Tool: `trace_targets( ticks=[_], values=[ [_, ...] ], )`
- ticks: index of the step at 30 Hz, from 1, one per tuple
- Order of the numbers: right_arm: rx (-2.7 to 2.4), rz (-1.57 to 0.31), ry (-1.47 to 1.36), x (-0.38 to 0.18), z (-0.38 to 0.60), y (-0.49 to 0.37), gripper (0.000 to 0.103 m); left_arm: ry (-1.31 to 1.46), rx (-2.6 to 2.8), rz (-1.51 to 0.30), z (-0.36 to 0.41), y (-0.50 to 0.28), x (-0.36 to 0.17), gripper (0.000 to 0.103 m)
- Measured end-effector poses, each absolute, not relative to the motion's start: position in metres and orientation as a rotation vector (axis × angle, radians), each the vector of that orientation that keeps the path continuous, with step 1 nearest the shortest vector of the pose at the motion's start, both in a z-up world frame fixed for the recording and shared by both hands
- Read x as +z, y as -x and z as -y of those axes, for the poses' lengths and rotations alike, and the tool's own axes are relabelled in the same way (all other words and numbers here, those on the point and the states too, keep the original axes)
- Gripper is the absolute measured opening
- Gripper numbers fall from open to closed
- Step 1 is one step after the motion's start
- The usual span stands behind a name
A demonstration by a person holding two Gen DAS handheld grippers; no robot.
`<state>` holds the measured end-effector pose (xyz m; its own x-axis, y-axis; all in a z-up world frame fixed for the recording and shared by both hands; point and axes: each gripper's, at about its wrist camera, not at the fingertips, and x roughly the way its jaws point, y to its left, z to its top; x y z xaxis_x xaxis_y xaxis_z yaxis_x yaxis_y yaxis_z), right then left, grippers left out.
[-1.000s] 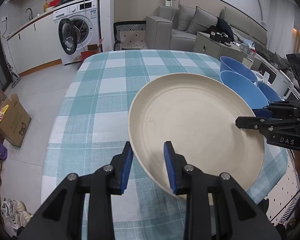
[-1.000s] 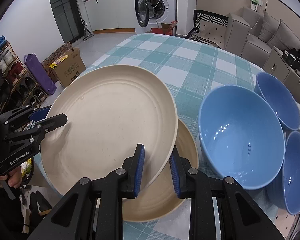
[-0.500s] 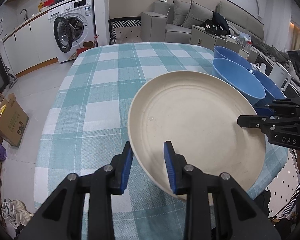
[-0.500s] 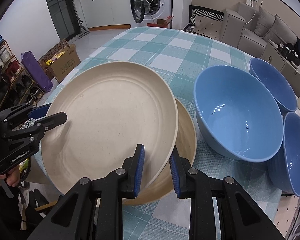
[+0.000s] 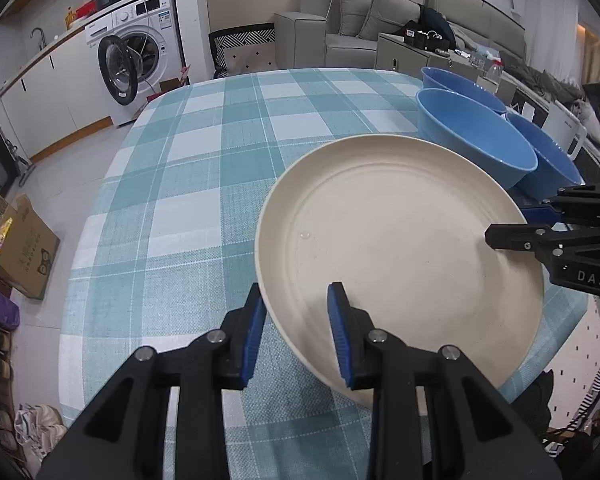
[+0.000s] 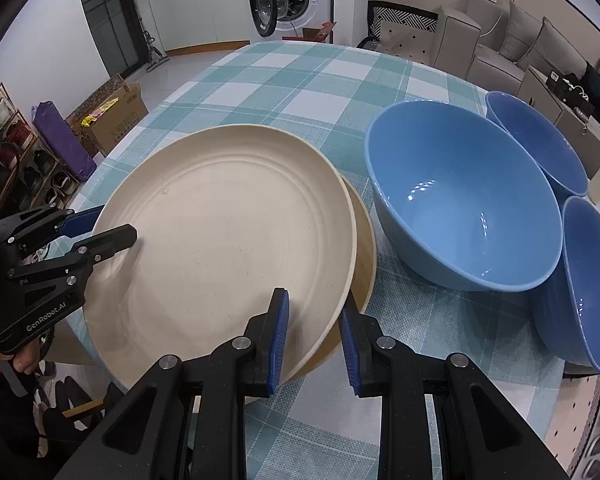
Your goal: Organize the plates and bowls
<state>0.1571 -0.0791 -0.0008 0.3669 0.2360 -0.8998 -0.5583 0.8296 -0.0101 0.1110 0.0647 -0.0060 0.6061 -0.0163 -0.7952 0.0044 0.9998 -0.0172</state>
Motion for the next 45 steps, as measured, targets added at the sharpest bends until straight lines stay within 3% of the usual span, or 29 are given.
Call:
trace_targets(
  ticks=[45],
  values=[
    [0.398, -1.118, 0.511, -0.034, 0.067, -0.168, 0.027, -0.173, 0.024, -0.980, -0.039, -0.132, -0.023, 0.031]
  ],
)
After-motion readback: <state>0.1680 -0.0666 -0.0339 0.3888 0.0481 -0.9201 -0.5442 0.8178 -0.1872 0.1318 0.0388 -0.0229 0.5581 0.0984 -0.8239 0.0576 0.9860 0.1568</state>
